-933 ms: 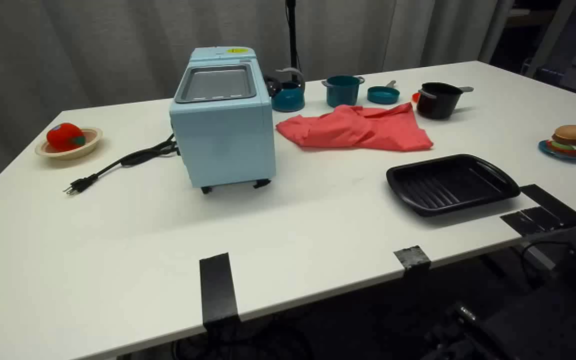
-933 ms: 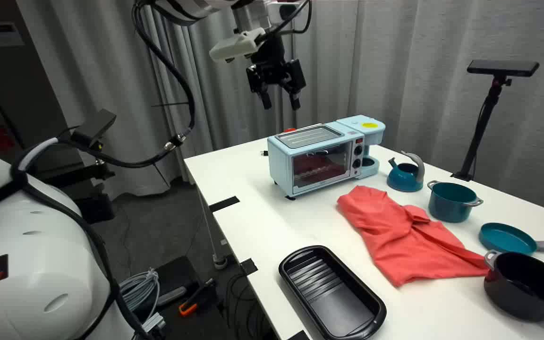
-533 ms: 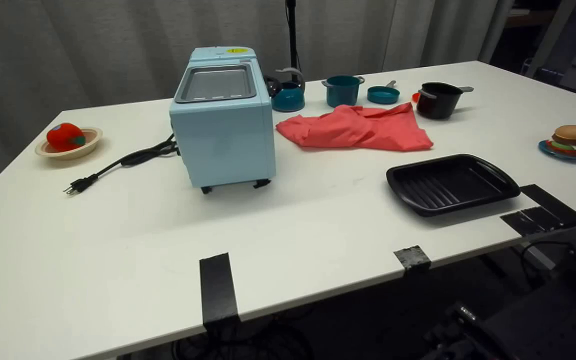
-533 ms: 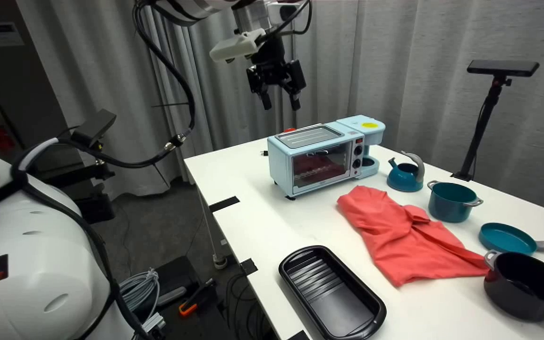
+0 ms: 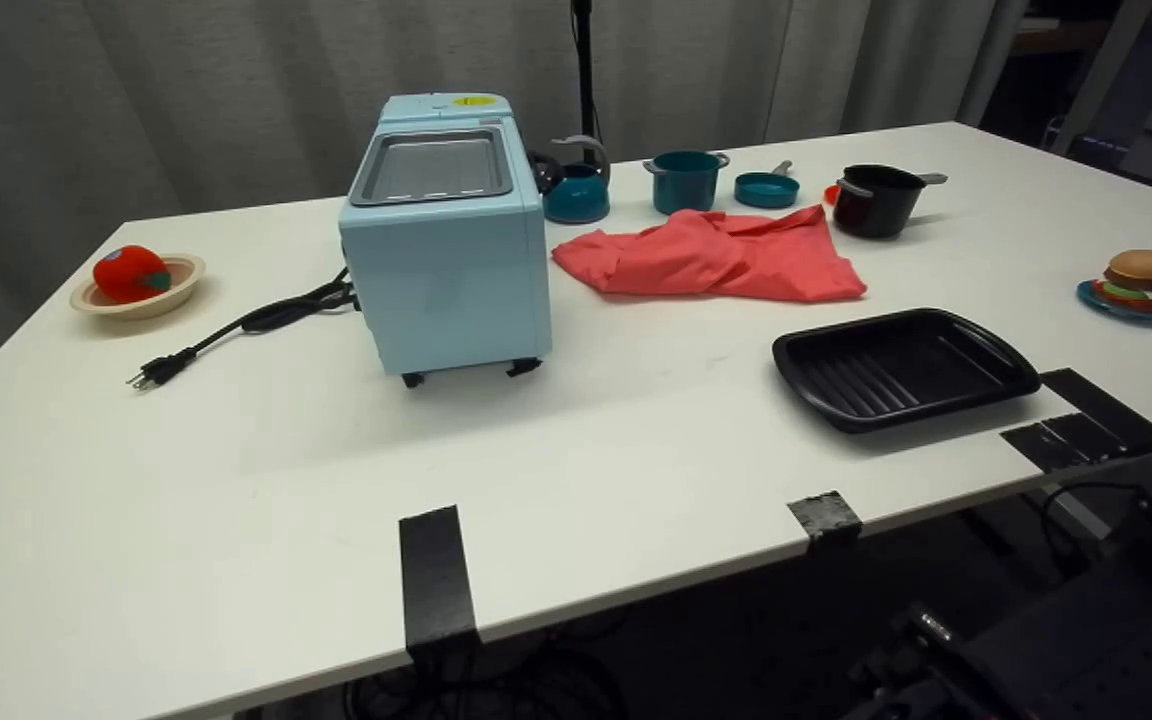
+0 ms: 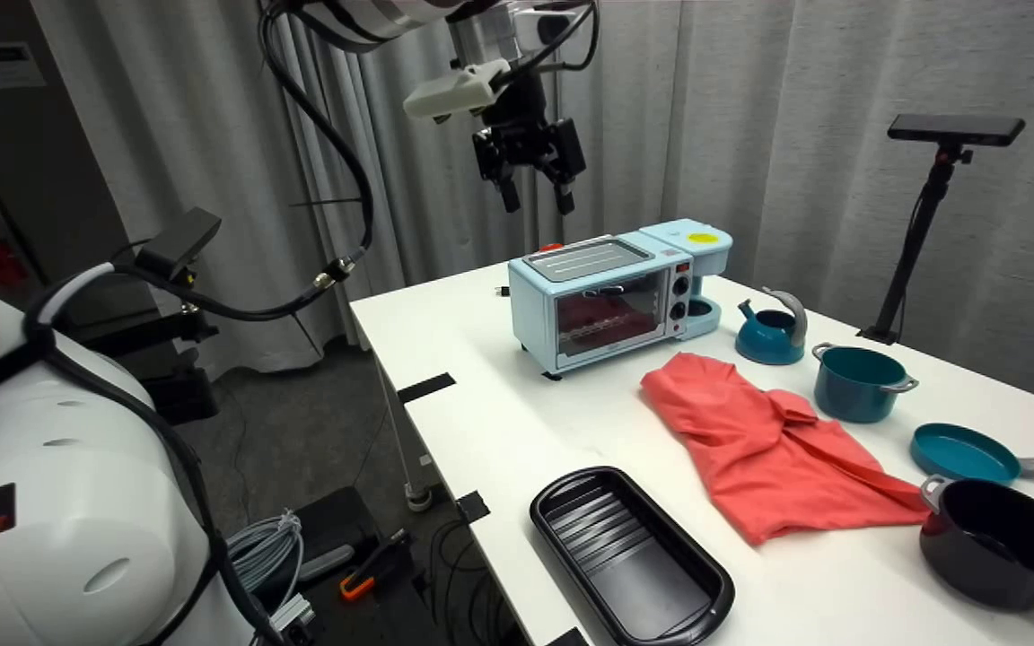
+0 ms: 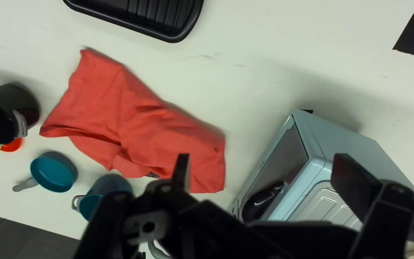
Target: Unfold the sweatshirt
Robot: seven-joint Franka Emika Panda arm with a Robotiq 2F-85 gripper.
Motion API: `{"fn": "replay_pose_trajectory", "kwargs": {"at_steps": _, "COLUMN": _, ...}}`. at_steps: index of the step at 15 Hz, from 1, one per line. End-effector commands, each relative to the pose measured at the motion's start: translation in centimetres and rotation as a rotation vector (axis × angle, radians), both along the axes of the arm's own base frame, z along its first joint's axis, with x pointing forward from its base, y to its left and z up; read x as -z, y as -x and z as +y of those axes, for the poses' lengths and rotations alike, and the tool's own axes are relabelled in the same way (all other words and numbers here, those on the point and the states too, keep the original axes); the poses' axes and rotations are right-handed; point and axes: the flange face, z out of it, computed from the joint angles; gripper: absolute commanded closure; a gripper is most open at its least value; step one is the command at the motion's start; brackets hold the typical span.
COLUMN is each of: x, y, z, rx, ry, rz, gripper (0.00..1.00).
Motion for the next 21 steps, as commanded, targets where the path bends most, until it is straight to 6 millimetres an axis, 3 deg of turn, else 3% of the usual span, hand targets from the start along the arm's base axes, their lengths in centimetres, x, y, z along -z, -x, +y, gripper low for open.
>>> {"fn": "replay_pose_trajectory", "kwargs": {"at_steps": 1, "x": 1.3, "y": -2.5, "z": -1.9, "rx": 0.009, "ry": -0.002, "rz": 0.016, "gripper": 0.0}}
{"fn": "replay_pose_trajectory", "kwargs": {"at_steps": 11, "x": 11.9, "y": -13.4, "z": -12.4, "rx": 0.163, "ry": -0.054, "rz": 0.099, "gripper": 0.0}}
{"fn": "replay_pose_trajectory", "kwargs": {"at_steps": 15, "x": 15.5, "y": -17.5, "z": -15.1, "rx": 0.207, "ry": -0.07, "rz": 0.105, "gripper": 0.0}}
{"fn": "replay_pose_trajectory", "kwargs": {"at_steps": 17, "x": 16.4, "y": -18.8, "z": -15.9, "rx": 0.24, "ry": -0.088, "rz": 0.103, "gripper": 0.0}}
{"fn": "replay_pose_trajectory", "kwargs": {"at_steps": 18, "x": 16.3, "y": -16.8, "z": -15.1, "rx": 0.231, "ry": -0.063, "rz": 0.114, "gripper": 0.0}}
{"fn": "replay_pose_trajectory", "kwargs": {"at_steps": 21, "x": 17.0, "y": -18.3, "z": -15.7, "rx": 0.244, "ry": -0.069, "rz": 0.112, "gripper": 0.0}}
